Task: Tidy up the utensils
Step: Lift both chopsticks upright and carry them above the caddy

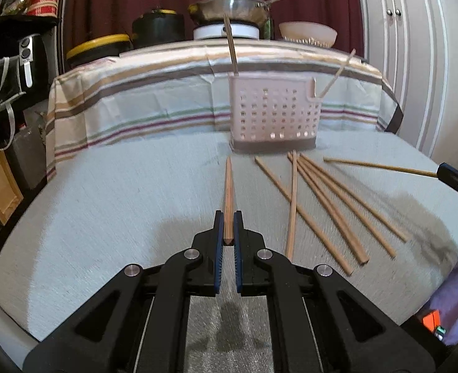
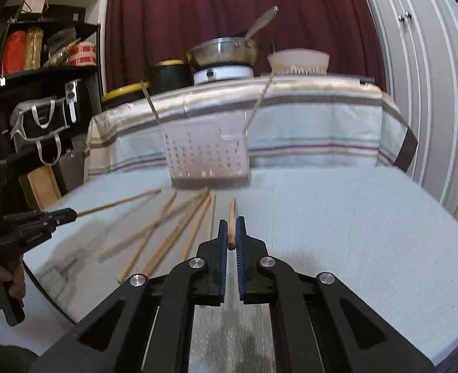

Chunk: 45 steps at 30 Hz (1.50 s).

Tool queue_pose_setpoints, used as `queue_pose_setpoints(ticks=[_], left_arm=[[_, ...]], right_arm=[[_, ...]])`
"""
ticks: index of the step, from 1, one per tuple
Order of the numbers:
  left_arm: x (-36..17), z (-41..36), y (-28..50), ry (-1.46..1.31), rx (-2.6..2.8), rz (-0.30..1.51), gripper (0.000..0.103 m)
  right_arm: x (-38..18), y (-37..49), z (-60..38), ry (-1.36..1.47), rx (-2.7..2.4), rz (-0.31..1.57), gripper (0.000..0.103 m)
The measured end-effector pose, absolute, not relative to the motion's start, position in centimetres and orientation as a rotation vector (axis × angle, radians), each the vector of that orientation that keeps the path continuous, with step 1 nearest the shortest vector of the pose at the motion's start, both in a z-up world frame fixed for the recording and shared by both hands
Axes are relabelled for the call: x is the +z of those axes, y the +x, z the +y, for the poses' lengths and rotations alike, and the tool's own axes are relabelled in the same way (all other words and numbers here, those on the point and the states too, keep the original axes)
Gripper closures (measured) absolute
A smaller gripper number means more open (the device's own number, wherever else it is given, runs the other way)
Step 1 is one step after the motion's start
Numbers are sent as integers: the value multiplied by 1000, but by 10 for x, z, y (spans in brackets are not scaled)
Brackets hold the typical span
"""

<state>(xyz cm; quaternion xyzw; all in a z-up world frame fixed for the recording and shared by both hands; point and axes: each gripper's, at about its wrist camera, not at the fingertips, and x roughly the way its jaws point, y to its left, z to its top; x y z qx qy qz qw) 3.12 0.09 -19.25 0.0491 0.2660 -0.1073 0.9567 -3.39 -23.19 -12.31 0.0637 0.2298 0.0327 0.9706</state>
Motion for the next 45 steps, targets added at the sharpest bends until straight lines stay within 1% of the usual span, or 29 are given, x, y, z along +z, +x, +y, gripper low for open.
queue_pose_setpoints(ticks=[8, 13, 19, 29, 36, 45], left_arm=[[-142, 5, 28, 89, -208, 461, 97], [-113, 6, 36, 99, -207, 419, 96], [-89, 4, 66, 114, -209, 395, 96], [-70, -6, 108, 119, -230, 382, 96], [-55, -8, 123, 104, -244, 370, 97], [1, -21, 126, 78, -348, 317, 97]], right_arm=[[-73, -28, -234, 119, 66, 373, 97], [-55, -14, -236, 110, 72, 339, 97], [-45, 13, -239, 113, 83, 324, 97], [-32, 58, -236, 82, 91, 312, 97], [-21, 71, -238, 82, 97, 322, 97], [22, 83, -245, 144, 170, 276, 97]])
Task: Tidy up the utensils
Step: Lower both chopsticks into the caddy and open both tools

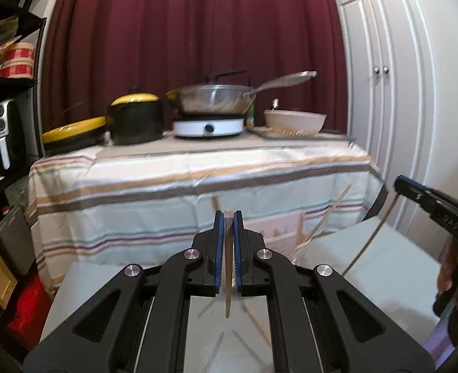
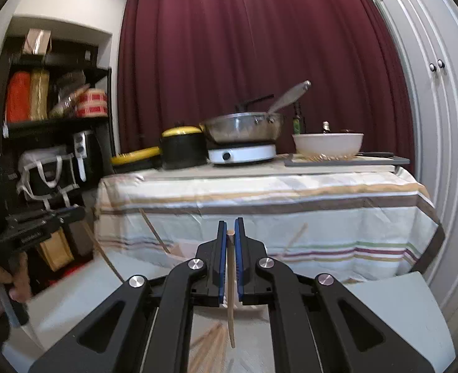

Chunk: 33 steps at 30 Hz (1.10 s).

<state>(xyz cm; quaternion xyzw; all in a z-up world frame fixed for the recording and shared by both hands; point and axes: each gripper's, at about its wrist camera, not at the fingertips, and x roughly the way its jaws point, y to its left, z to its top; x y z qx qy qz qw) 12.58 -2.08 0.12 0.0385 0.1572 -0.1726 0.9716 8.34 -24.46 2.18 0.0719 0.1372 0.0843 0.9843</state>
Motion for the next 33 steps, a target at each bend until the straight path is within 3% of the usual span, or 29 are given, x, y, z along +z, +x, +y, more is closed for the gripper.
queue_pose_setpoints(ticks=[8, 14, 31, 33], left_arm=[[75, -44, 137, 82, -398, 173, 97], [92, -62, 170, 71, -378, 125, 97], [-9, -87, 255, 59, -359, 304, 96], [-17, -88, 256, 63, -357, 314, 89]], right_arm=[[73, 108, -254, 162, 195, 168, 97], [87, 142, -258, 169, 181, 125, 97], [0, 221, -260, 209, 166, 317, 97], [-5, 222, -260, 208, 166, 328, 97]])
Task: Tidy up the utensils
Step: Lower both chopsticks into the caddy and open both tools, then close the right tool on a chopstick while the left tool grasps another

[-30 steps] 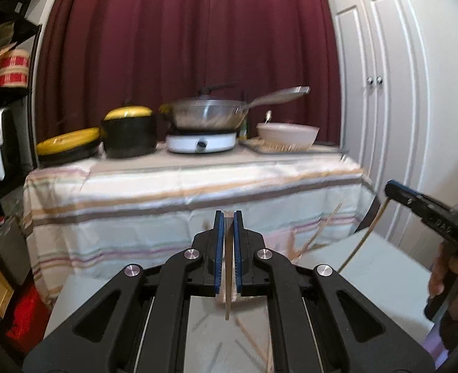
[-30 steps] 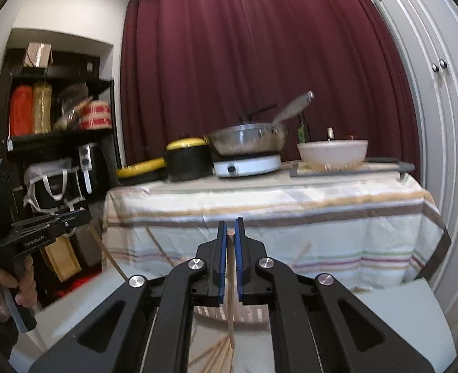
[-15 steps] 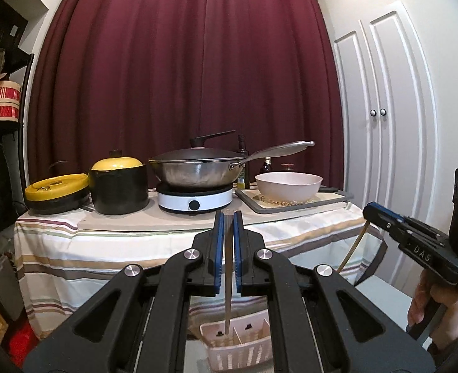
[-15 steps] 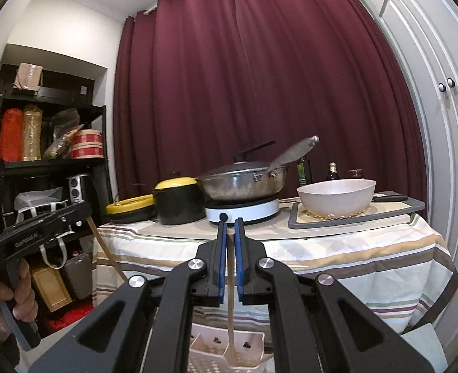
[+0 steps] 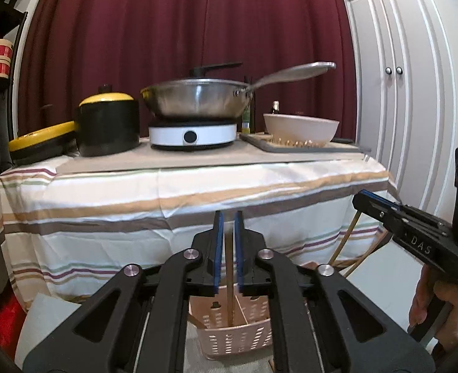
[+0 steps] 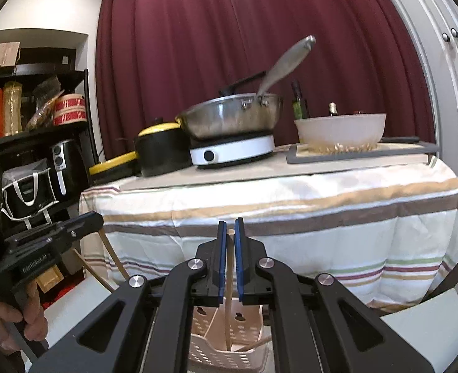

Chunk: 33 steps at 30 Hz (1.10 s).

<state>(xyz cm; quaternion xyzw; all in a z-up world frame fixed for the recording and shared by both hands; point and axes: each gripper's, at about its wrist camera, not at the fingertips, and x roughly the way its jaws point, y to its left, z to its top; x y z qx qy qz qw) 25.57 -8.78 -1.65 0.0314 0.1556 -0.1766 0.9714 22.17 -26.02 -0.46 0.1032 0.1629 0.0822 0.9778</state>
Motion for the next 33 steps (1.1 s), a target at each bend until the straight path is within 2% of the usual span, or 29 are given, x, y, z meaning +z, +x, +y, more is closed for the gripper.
queue_pose_setpoints(ticks=[2, 3, 4, 5, 8, 11, 16, 20, 27, 33], left_arm=[[-21, -87, 256, 56, -359, 322, 62], [-22, -86, 255, 50, -359, 320, 56], [-21, -86, 254, 45, -362, 318, 51], [-21, -85, 252, 42, -366, 315, 48], [-18, -86, 246, 48, -373, 308, 38], [-15, -84, 233, 53, -382, 299, 31], [-12, -73, 202, 34, -383, 285, 25], [-22, -64, 169, 55, -347, 269, 24], [-64, -54, 123, 117, -290, 306, 24], [-120, -42, 88, 145, -242, 391, 24]], right_arm=[[-6, 221, -259, 202, 164, 329, 90], [-5, 221, -258, 197, 162, 326, 79], [-4, 220, -258, 194, 158, 322, 65], [-2, 217, -258, 192, 151, 312, 61], [4, 209, -256, 173, 143, 290, 57], [11, 196, -254, 164, 141, 274, 53], [18, 164, -251, 146, 138, 257, 51], [8, 129, -246, 130, 125, 271, 50], [-40, 63, -229, 89, 70, 329, 50], [-90, 21, -216, 64, 60, 401, 50]])
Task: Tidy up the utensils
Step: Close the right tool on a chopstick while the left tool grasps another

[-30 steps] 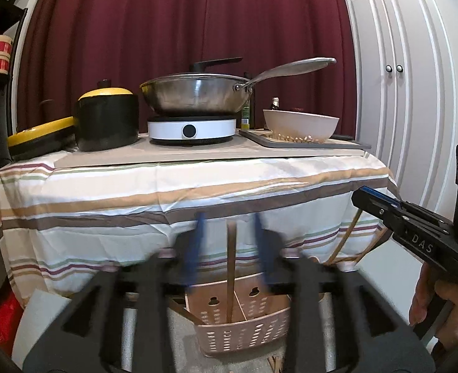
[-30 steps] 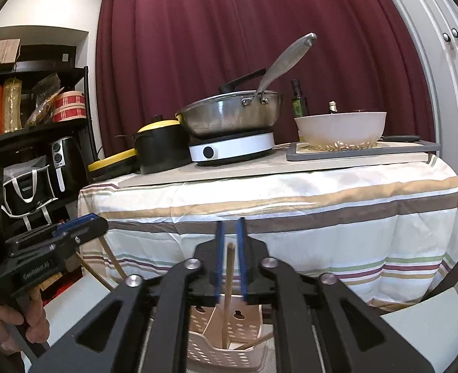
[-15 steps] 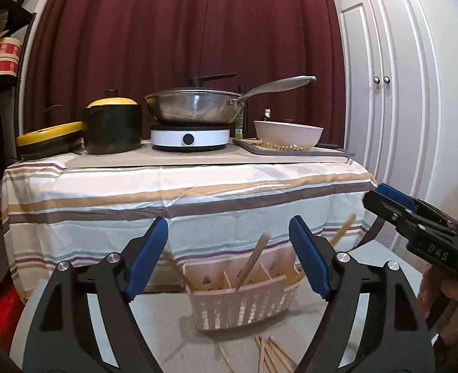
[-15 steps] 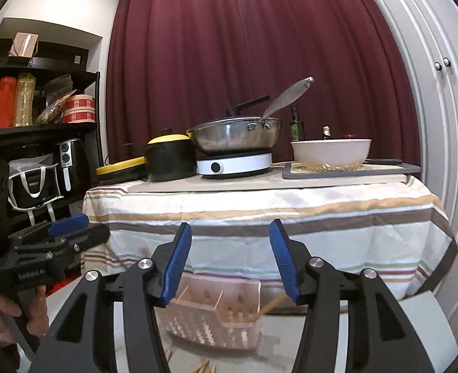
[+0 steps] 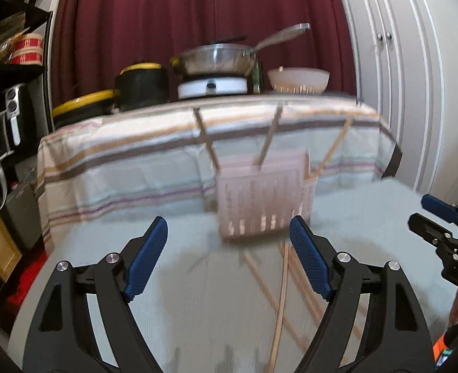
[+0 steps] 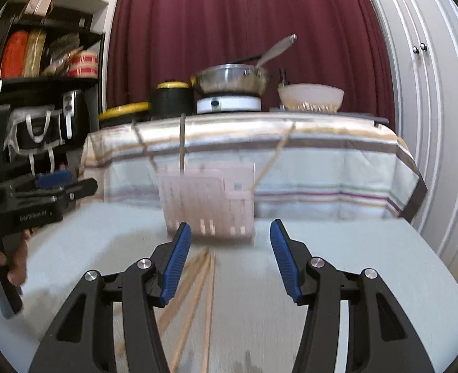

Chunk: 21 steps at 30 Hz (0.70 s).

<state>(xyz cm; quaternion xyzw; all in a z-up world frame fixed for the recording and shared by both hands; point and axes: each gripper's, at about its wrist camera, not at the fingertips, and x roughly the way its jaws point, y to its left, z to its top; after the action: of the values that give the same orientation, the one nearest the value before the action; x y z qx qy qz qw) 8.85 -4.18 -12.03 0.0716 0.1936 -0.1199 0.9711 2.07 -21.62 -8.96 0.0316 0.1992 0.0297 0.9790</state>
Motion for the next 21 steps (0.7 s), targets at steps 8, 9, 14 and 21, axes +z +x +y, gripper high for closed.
queue_pose_setpoints(ticks=[8, 9, 14, 21], left_arm=[[-181, -26, 53, 131, -223, 499, 26], [-186, -27, 52, 133, -223, 510, 26], [-211, -23, 42, 137, -216, 566, 33], [-229, -27, 39, 138, -229, 609, 40]], right_arm=[[-153, -14, -205, 88, 99, 506, 56], [-159, -16, -204, 89, 108, 519, 58], [-181, -17, -197, 95, 134, 581, 68], [-195, -16, -199, 111, 135, 631, 96]])
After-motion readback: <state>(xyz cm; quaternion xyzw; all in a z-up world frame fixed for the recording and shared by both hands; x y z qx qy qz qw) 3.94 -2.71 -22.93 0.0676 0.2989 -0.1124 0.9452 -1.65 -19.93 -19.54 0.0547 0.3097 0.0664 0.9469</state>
